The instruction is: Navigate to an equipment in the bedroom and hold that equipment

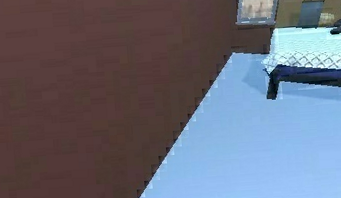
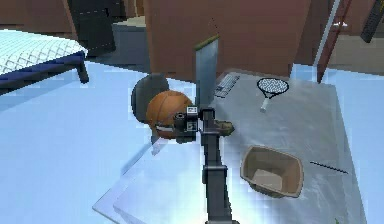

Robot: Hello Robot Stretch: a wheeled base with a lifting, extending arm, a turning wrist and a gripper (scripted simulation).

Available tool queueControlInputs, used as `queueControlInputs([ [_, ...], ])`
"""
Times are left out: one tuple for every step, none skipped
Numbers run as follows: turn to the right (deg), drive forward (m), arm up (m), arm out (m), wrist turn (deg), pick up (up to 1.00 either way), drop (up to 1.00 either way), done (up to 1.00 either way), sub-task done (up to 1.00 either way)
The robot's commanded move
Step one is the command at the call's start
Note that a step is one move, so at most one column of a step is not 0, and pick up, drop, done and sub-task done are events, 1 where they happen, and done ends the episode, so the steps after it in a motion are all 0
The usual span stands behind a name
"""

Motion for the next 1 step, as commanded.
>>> queueControlInputs([
  [0.0,0.00,0.00,0.00,0.0,0.00,0.00,1.00,0.00],
])
